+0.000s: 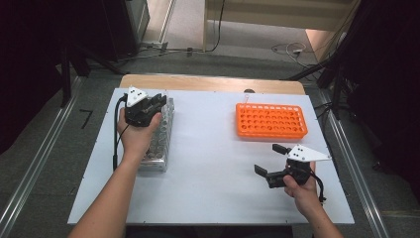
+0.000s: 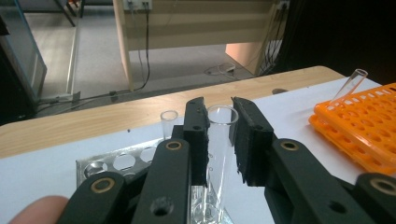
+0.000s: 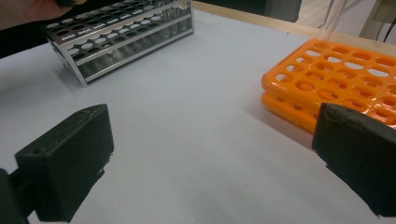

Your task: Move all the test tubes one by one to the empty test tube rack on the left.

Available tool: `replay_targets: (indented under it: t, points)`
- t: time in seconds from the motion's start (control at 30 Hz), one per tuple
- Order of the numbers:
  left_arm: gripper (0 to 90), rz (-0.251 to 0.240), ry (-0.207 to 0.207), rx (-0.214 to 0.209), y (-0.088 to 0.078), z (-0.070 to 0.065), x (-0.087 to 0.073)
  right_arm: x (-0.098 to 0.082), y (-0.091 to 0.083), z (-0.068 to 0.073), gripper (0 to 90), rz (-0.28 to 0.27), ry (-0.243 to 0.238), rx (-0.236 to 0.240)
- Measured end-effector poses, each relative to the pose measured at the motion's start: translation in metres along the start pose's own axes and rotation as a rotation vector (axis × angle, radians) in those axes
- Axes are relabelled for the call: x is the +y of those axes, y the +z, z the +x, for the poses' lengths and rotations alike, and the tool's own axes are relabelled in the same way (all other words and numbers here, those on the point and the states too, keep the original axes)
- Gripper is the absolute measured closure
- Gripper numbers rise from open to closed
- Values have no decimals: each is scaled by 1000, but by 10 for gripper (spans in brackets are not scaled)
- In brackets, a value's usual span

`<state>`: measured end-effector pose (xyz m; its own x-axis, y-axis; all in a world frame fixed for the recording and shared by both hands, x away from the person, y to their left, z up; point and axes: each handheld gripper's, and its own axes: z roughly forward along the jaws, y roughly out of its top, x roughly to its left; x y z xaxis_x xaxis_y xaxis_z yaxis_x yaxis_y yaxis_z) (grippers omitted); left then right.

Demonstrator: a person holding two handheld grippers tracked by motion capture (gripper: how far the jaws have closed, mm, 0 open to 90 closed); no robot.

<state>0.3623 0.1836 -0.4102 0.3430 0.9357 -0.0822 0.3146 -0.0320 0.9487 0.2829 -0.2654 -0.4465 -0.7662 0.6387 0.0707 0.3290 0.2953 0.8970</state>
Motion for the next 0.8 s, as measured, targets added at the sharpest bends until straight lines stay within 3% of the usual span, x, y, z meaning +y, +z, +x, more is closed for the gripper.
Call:
replay_targets:
  t: [0.47,0.8]
  points:
    - [759,88,12,31,11,0,-11,0,1,1,0,0,-5,1]
    - [758,170,-9,31,15,1,-13,0,1,0,0,0,-2,-3]
